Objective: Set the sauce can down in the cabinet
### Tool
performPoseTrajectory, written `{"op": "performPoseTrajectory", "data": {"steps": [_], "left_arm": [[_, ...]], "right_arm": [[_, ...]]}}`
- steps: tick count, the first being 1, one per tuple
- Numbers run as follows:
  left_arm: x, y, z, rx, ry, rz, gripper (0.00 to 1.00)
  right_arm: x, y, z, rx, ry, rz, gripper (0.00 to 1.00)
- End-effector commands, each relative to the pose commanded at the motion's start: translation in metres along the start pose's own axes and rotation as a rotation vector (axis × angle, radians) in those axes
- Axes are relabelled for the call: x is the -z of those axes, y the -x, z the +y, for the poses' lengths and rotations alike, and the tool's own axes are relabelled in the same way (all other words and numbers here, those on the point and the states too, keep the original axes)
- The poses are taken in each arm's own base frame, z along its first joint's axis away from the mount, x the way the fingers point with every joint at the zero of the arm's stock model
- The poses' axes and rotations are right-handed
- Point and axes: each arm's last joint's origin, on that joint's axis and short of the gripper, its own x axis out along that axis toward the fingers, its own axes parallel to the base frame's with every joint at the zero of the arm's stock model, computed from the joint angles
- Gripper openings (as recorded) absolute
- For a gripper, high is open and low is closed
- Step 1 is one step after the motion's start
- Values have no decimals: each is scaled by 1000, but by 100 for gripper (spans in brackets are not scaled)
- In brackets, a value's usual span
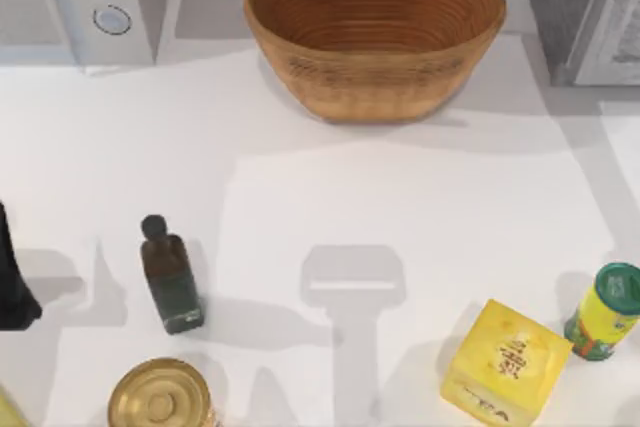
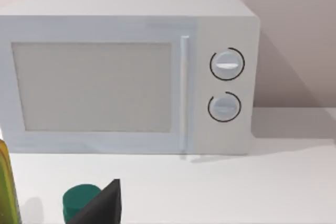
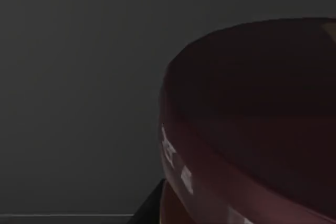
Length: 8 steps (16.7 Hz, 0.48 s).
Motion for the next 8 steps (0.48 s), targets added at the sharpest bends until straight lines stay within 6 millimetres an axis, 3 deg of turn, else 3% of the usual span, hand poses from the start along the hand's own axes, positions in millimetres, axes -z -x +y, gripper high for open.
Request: {"op": "performPoseTrajectory", "data": {"steps": [3,8], "left_arm": [[0,0,0,0,0,0,100],[0,0,0,0,0,0,100]], "right_arm": [[8,-27,-2,-9,-5,-7,0],[9,-31,-2,-15,-1,-10,0]]}}
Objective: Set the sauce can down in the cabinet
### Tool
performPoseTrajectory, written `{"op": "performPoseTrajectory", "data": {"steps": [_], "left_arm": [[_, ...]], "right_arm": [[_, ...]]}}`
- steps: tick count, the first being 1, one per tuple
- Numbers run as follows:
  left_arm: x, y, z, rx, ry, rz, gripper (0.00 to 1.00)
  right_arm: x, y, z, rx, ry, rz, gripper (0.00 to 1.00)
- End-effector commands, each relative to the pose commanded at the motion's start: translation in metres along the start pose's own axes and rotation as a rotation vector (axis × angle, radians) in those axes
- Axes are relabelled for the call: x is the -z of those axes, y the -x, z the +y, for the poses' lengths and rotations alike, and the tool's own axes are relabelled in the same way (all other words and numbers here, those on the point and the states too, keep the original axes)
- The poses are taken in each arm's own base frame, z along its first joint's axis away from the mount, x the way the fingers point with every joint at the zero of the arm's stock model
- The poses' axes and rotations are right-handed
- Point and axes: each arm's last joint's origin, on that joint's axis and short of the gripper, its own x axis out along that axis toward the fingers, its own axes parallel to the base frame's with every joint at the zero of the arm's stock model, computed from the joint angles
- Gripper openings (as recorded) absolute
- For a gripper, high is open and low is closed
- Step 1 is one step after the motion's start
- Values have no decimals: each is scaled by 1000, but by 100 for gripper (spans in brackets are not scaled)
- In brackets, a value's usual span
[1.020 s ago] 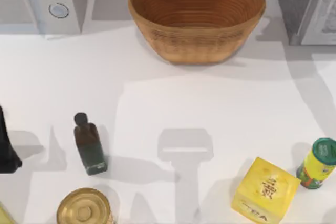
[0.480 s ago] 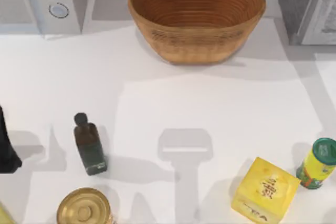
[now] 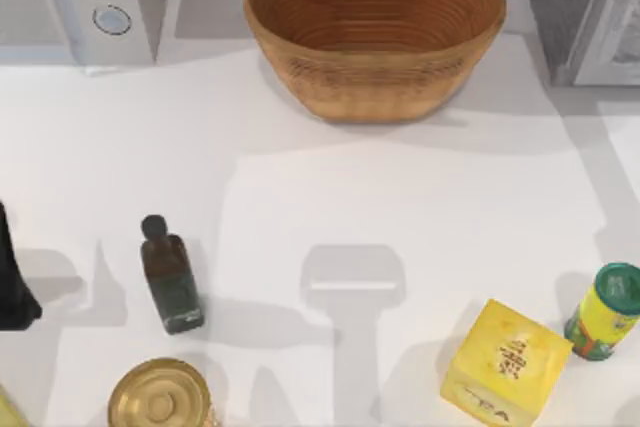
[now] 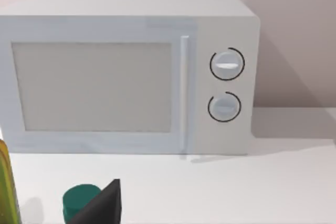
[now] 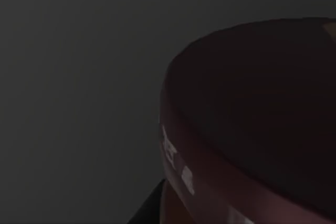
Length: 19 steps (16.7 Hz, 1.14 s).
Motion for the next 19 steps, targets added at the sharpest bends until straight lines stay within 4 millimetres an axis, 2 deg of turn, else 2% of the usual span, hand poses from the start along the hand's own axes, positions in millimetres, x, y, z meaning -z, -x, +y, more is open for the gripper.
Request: {"op": "performPoseTrajectory", "data": {"steps": [13,19], "left_arm": [[0,0,0,0,0,0,100],[0,0,0,0,0,0,100]], "right_arm": [[0,0,0,0,0,0,98],[0,0,0,0,0,0,100]]}}
